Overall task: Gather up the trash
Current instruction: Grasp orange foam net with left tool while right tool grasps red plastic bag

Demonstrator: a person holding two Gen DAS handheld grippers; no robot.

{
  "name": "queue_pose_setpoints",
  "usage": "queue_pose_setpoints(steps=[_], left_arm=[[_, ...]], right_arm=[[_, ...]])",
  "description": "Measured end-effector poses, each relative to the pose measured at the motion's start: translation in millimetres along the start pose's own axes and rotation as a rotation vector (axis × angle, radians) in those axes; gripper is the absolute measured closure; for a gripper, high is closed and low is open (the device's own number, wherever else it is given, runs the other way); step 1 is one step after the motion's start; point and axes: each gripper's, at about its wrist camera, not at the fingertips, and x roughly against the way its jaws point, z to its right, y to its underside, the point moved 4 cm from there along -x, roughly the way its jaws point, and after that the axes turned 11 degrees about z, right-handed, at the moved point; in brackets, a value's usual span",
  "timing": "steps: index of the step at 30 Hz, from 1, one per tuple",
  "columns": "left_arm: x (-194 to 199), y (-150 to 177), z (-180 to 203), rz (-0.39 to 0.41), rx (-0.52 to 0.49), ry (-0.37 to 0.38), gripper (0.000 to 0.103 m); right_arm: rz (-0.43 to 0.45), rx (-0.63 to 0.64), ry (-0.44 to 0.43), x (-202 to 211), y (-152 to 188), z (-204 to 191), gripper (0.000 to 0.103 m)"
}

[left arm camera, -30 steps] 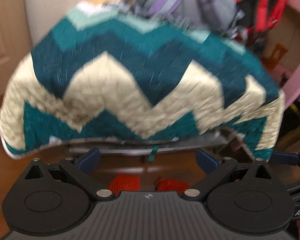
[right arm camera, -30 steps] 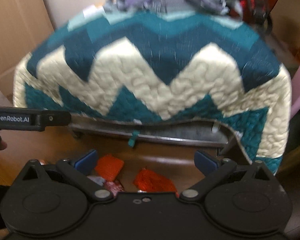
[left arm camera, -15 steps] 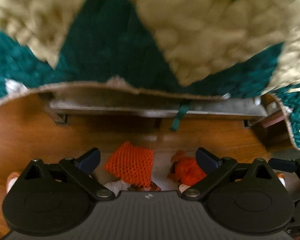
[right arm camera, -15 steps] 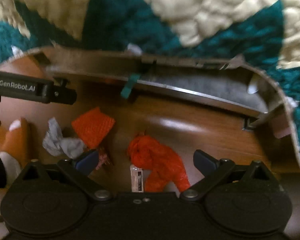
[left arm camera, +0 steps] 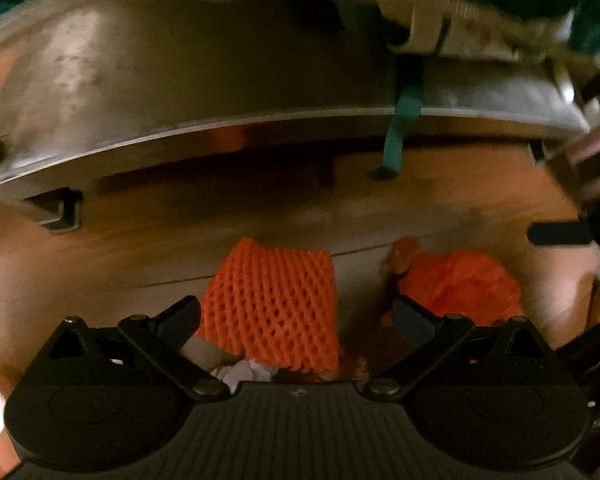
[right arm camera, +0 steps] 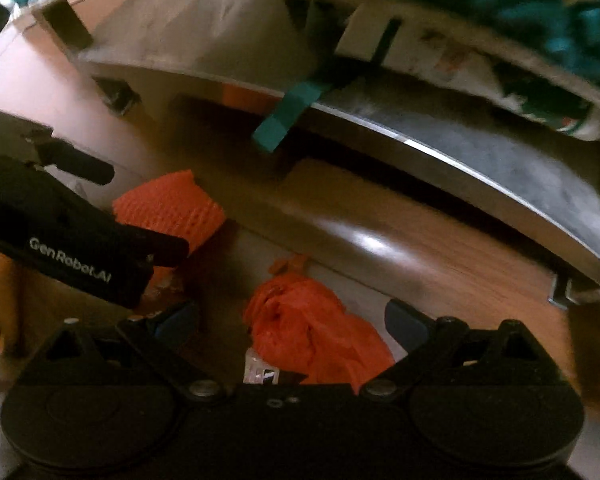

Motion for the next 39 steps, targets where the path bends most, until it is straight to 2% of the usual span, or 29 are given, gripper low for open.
queue_pose_setpoints(steps=[6, 12, 17, 19, 24, 29, 34, 39], left_arm=[[-32, 10, -4, -0.052, -0.013, -0.022, 0.001], [-49, 17, -3, -0.062, -0.019, -0.037, 0.004], [-54, 20, -2, -0.057, -0.014, -0.070, 0.027], [-55, 18, -1, -0.052, -0.006, -0.089, 0.032], [-50, 16, -8, -0.039, 0.027, -0.137, 0.055], [-44, 11, -15, -0.034, 0.077, -0.138, 0.088], [-29, 2, -14, -0.022, 0.095, -0.122, 0.092], [8, -6, -4, 0.011, 0.097, -0.111, 0.092]], right_arm=[[-0.047, 0.013, 0.006, -32, 6, 0, 0.008], [-0.078, 0.031, 0.012, -54, 14, -4, 0.016], [-0.088, 0.017, 0.038, -64, 16, -2, 0.035], [-0.091, -0.006, 0.038, -66, 14, -2, 0.041], [-0.091, -0.004, 0.062, -66, 13, -6, 0.047], [-0.070, -0.001, 0.081, -53, 12, -6, 0.049], [-0.050, -0.003, 0.106, -30, 8, -7, 0.050], [0.004, -0.030, 0.132, 17, -1, -4, 0.051]])
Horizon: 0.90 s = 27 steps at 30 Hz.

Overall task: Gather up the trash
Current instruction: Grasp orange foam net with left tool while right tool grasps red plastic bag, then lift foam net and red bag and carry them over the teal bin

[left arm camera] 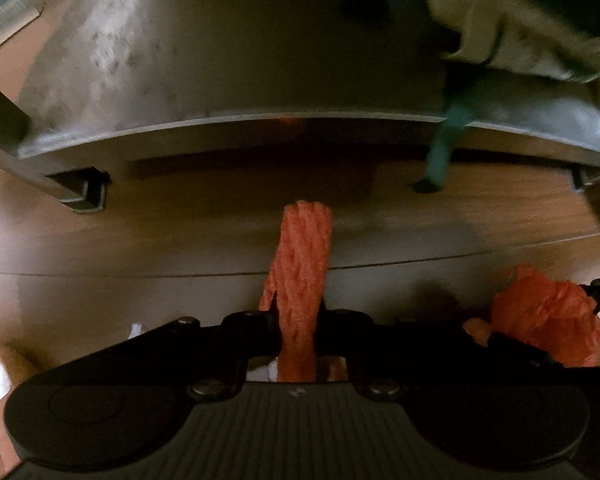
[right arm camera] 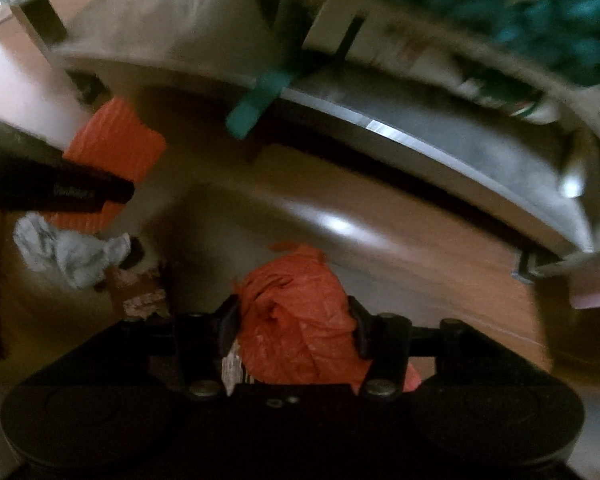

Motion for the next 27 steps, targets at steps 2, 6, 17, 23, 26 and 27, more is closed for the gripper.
queue_pose_setpoints(steps=[2, 6, 17, 23, 26, 27], left_arm=[[20, -1, 3, 0.013, -0.009, -0.001, 0.092], [62, -7, 10, 0.040, -0.018, 0.002, 0.092], [209, -26, 38, 0.179, -0.023, 0.092, 0.092], [300, -33, 59, 0.295, -0.054, 0.163, 0.092], [341, -33, 71, 0.356, -0.084, 0.195, 0.092], [355, -34, 76, 0.379, -0.096, 0.204, 0.092]], right_arm=[[0.030, -0.027, 0.008, 23, -7, 4, 0.051], [0.091, -0.086, 0.018, 72, -19, 16, 0.051], [0.261, -0.212, 0.050, 225, -36, 26, 0.051], [0.382, -0.251, 0.095, 321, -38, 37, 0.051], [0.443, -0.261, 0.122, 368, -39, 42, 0.051], [0.463, -0.264, 0.125, 382, -38, 44, 0.051]])
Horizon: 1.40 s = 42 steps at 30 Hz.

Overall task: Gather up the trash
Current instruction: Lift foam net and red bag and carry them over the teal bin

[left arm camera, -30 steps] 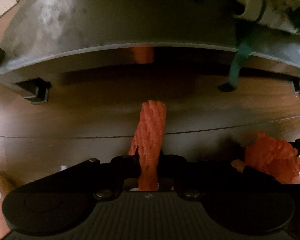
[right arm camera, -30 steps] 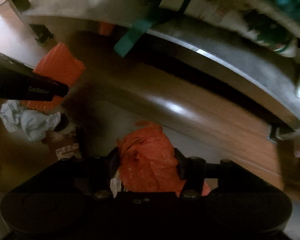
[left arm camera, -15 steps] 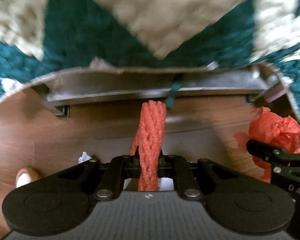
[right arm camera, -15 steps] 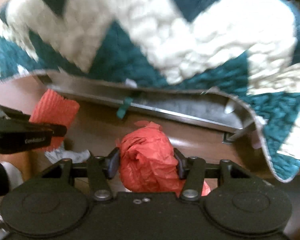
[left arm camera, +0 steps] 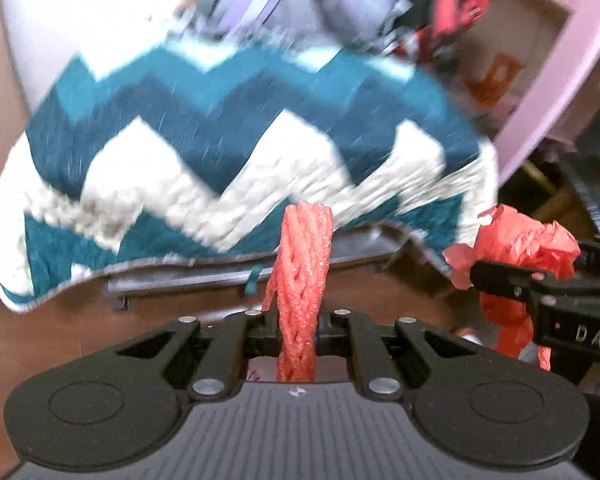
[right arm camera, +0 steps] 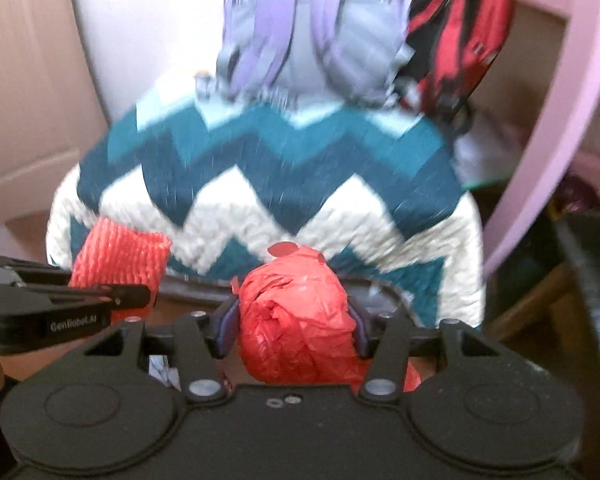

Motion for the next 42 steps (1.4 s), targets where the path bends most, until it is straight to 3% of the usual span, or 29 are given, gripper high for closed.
queue_pose_setpoints(steps=[12, 19, 29, 36, 42], left_arm=[[122, -79, 99, 0.236, -0.141, 0.116, 0.092], [168, -117, 166, 0.297, -0.217, 0.164, 0.092], [232, -174, 268, 0.420, -0.313, 0.295, 0.092], [267, -202, 346, 0.482, -0.418, 0.377, 0.092], [262, -210, 402, 0.458, -0.442, 0.451, 0.092]], right_arm=[[0.253, -0.013, 0.071, 152, -74, 40, 0.051], [0.353, -0.047, 0.132, 225, -111, 75, 0.051], [0.552, -0.093, 0.284, 328, -177, 147, 0.051], [0.634, -0.139, 0.414, 373, -203, 208, 0.051], [0.614, -0.215, 0.494, 384, -194, 265, 0.051]])
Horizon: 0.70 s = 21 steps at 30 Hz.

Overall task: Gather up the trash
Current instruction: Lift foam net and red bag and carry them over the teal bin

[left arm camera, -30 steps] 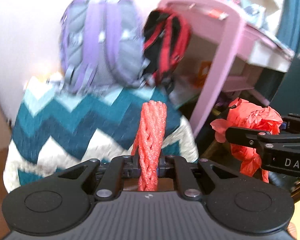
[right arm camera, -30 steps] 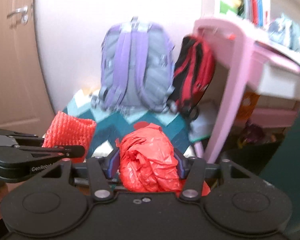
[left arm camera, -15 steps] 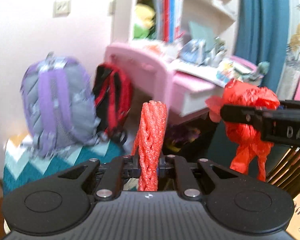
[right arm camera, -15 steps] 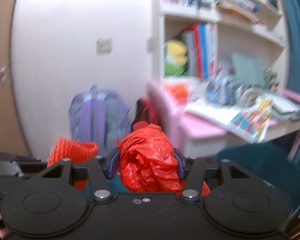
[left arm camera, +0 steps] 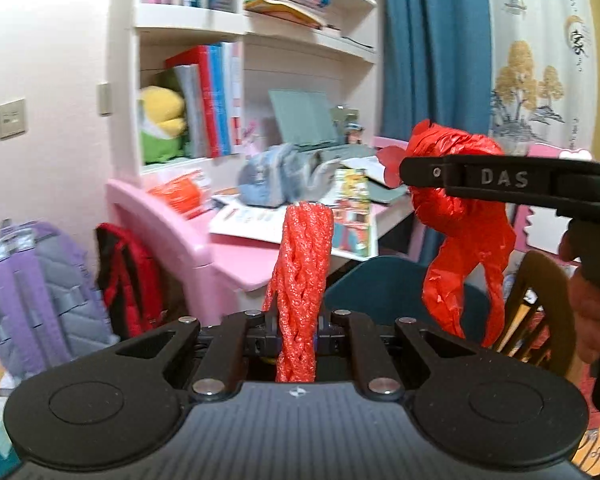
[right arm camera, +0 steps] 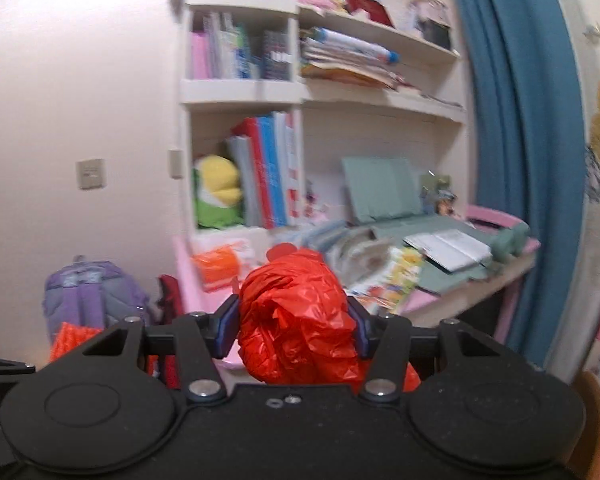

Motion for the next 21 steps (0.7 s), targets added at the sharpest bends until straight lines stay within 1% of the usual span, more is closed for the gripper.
queue_pose_setpoints(steps=[3, 6, 10, 12, 15, 18, 21], left_arm=[[-23, 0, 21, -0.030, 0.019, 0.045, 0.092], [-47, 7, 40, -0.065, 0.019, 0.076, 0.092], [-81, 17, 59, -0.111, 0.020, 0.105, 0.092], [-99, 22, 66, -0.135, 0.019, 0.114, 0.092], [-123, 30, 75, -0.172, 0.025, 0.123, 0.092], [-146, 42, 87, -0.203, -0.008, 0.131, 0.092], [-167, 59, 96, -0.259, -0.023, 0.141, 0.092]], right_arm=[[-0.034, 0.003, 0.046, -11, 14, 23, 0.051], [-0.052, 0.044, 0.084, -22, 31, 39, 0.051], [-0.084, 0.046, 0.091, -40, 49, 65, 0.051], [-0.078, 0.015, 0.082, -50, 53, 75, 0.051], [-0.095, -0.063, 0.082, -68, 57, 93, 0.051], [-0.144, -0.059, 0.103, -87, 69, 102, 0.050], [-0.212, -0.053, 0.091, -102, 90, 107, 0.050]])
